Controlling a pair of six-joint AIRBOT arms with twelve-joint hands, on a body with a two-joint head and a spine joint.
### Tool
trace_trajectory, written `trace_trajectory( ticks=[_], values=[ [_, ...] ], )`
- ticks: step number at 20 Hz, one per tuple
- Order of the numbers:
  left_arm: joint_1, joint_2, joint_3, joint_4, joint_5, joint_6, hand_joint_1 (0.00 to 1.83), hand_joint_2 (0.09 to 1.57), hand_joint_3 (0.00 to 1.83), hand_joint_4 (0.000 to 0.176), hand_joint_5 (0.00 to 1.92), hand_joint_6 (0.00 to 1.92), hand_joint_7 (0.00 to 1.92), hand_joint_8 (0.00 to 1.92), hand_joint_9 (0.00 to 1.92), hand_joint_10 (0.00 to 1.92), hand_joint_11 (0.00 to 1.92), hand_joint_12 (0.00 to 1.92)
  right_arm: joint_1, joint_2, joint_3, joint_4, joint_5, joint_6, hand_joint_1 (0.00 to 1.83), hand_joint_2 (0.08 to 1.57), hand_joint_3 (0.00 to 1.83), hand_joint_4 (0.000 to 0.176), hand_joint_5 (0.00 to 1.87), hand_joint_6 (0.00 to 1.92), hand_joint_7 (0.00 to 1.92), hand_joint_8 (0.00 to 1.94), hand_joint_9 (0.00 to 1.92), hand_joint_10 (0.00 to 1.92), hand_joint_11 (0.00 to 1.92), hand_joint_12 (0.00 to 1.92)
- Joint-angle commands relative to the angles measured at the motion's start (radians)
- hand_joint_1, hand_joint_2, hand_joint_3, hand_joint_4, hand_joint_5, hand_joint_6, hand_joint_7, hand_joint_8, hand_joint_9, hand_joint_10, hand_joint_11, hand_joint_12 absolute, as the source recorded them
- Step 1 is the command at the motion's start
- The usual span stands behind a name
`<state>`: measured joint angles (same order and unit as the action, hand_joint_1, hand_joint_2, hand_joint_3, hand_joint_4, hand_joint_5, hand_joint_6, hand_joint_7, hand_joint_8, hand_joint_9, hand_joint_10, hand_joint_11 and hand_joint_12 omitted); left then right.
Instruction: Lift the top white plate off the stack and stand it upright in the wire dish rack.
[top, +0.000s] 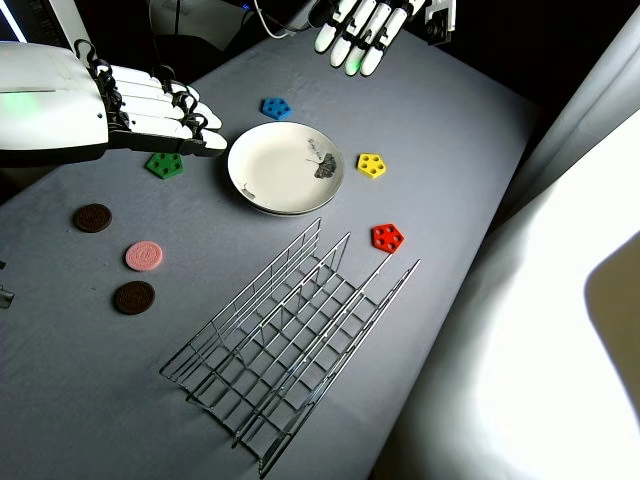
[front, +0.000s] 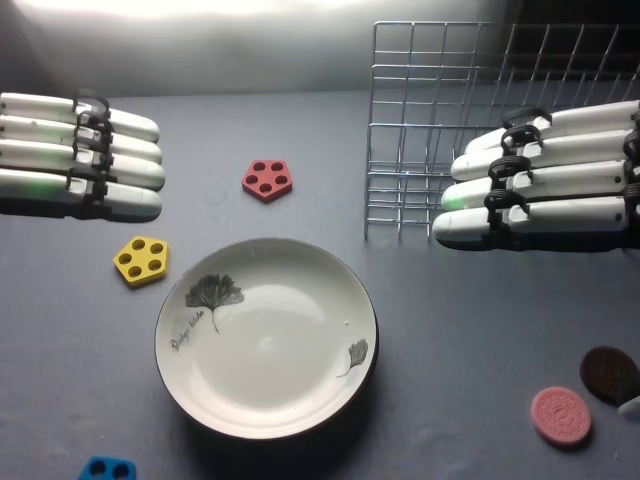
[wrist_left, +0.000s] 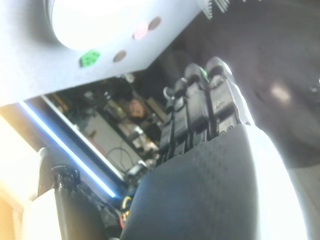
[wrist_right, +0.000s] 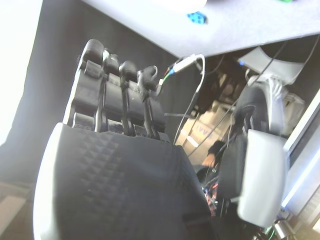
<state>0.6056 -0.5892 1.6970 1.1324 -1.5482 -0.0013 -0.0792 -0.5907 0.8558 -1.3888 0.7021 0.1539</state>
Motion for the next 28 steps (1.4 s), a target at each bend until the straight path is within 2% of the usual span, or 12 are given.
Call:
trace_trajectory(
  ticks=[1,4,8,13,20,22,24,25,28],
  values=[
    [-0.017,0.008,-0.006,-0.097,-0.069,-0.005,0.13,0.88,0.02,0.000,0.00,0.00,0.01,0.00,0.00,0.00,0.00,0.03,0.012,0.010,0.004,0.056,0.040,0.000,0.24,1.05,0.02,0.000,0.00,0.00,0.02,0.00,0.02,0.00,0.01,0.15],
    [-0.017,0.010,-0.013,-0.101,-0.065,-0.007,0.18,0.88,0.01,0.000,0.03,0.01,0.06,0.01,0.05,0.02,0.10,0.07,0.012,0.009,0.010,0.035,0.040,0.000,0.25,1.05,0.00,0.000,0.00,0.00,0.01,0.01,0.02,0.01,0.02,0.10],
    [-0.017,0.011,-0.012,-0.103,-0.050,-0.004,0.18,0.88,0.01,0.000,0.00,0.00,0.00,0.00,0.01,0.00,0.05,0.05,0.008,0.008,0.004,0.017,0.074,0.000,0.21,1.07,0.01,0.000,0.00,0.00,0.00,0.00,0.00,0.00,0.00,0.07],
    [-0.009,0.014,-0.007,-0.099,-0.056,-0.012,0.19,0.88,0.00,0.000,0.00,0.00,0.02,0.01,0.03,0.01,0.05,0.05,0.009,0.009,-0.017,-0.012,0.082,0.000,0.21,1.06,0.00,0.000,0.00,0.00,0.00,0.00,0.00,0.00,0.01,0.07],
    [0.004,0.023,-0.013,-0.053,-0.043,-0.031,0.17,0.86,0.00,0.000,0.01,0.01,0.05,0.01,0.07,0.01,0.07,0.05,0.006,0.013,-0.023,-0.007,0.082,0.000,0.23,1.04,0.00,0.000,0.00,0.00,0.00,0.00,0.00,0.00,0.03,0.05],
    [0.005,0.026,-0.004,-0.074,-0.053,-0.059,0.14,0.88,0.00,0.000,0.00,0.00,0.01,0.00,0.03,0.00,0.04,0.04,0.002,0.021,-0.027,0.008,0.083,0.001,0.24,1.05,0.00,0.000,0.00,0.00,0.00,0.00,0.00,0.00,0.00,0.02],
    [0.019,0.025,0.007,-0.052,-0.050,-0.070,0.16,0.88,0.00,0.000,0.00,0.00,0.02,0.00,0.05,0.01,0.05,0.05,0.000,0.024,-0.029,0.019,0.088,0.012,0.19,1.06,0.00,0.000,0.00,0.00,0.00,0.00,0.00,0.00,0.03,0.03],
    [0.027,0.024,0.008,-0.052,-0.044,-0.071,0.17,0.87,0.00,0.000,0.00,0.00,0.03,0.01,0.06,0.01,0.05,0.05,0.000,0.024,-0.032,0.021,0.088,0.015,0.27,1.06,0.00,0.000,0.00,0.00,0.00,0.00,0.00,0.00,0.03,0.03],
    [0.041,0.025,0.013,-0.052,-0.029,-0.072,0.15,0.88,0.00,0.000,0.00,0.00,0.05,0.01,0.07,0.01,0.07,0.05,-0.001,0.028,-0.046,0.025,0.083,0.017,0.25,1.06,0.00,0.000,0.00,0.00,0.00,0.00,0.00,0.00,0.02,0.02]
  ],
)
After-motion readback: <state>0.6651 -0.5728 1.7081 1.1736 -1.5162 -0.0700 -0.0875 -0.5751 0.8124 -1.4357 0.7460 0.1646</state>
